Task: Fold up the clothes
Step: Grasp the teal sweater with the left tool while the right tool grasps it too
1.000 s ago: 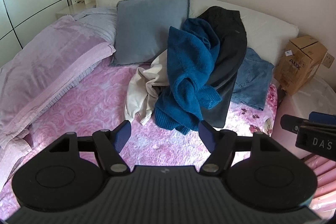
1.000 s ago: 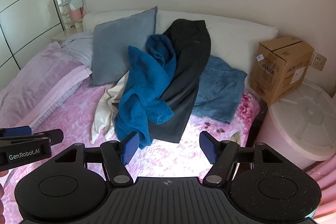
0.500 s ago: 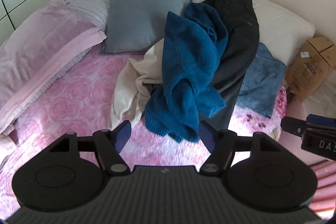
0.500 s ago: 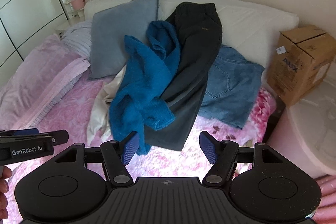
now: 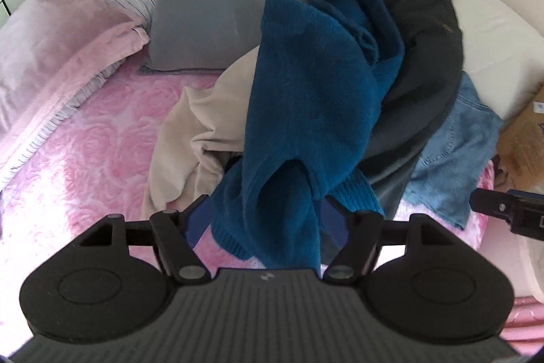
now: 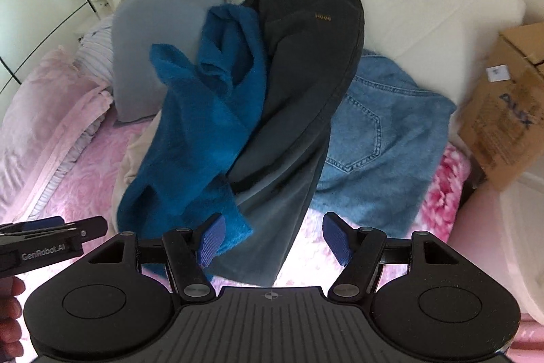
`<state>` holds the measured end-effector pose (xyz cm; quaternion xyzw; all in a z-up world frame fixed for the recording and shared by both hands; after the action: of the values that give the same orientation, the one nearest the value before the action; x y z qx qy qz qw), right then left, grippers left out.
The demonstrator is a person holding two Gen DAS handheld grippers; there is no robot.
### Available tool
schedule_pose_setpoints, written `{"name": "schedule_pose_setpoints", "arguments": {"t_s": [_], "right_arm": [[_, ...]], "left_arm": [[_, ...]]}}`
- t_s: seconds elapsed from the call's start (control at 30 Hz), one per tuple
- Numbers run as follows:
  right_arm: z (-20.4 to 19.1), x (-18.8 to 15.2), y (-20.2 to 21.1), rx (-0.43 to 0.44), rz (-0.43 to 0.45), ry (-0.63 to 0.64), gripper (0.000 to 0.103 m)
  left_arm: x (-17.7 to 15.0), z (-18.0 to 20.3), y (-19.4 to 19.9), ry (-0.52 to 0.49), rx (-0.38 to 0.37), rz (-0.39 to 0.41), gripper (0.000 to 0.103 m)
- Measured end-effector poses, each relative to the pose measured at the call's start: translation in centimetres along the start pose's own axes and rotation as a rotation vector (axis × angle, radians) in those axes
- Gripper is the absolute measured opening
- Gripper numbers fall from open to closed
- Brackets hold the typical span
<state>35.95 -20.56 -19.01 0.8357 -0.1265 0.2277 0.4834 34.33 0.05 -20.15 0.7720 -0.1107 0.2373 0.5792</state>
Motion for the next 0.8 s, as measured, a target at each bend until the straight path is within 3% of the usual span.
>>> {"name": "schedule_pose_setpoints", "arguments": {"t_s": [0.3,0.57,0.63,0.67,0.7,0.77,0.8], "right_arm": [[2.4,2.8,-5.4,0.054,-0.052,-0.033,0.067],[3.4,7.8,-9.0,0.101,0.068,-0.054,0.067],[3.4,9.3,-9.9,0.112,0.107,-0.050,0.067],[3.3,10.0,-10.2,0.116,0.128,-0.045,0.067],[3.2,10.7,-10.6,0.117,0.149,-0.037,0.067],[2.9,12.2,-11.6,0.113,0.187,-0.011,0.066],[2.8,12.7,-12.3,0.104,0.194,0.003,0.060]], "left_arm": [[0.7,0.1,-6.9,0.018,0.071,-0.086,0.067],[1.6,0.3,-9.8,0.045,0.031,-0.082,0.064],[2.0,0.5,-10.5,0.051,0.021,-0.072,0.040],[2.2,0.4,-10.8,0.068,0.008,-0.081,0.020],[2.4,0.4,-11.1,0.085,-0.005,-0.090,0.014],[2.9,0.3,-11.7,0.120,-0.030,-0.108,0.012],[3.1,0.1,-11.6,0.122,-0.029,-0.101,0.011]]}}
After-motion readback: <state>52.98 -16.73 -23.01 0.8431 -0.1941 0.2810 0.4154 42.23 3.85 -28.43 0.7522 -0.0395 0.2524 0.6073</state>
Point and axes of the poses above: each gripper's, at about its wrist camera, not at the fingertips, and y roughly against the way its jaws point, z to its right, x to its top, the point moved 6 cm from there along -y, roughly the way its jaws point, and after that the axes turned 13 degrees about x, right-handed, at the moved point
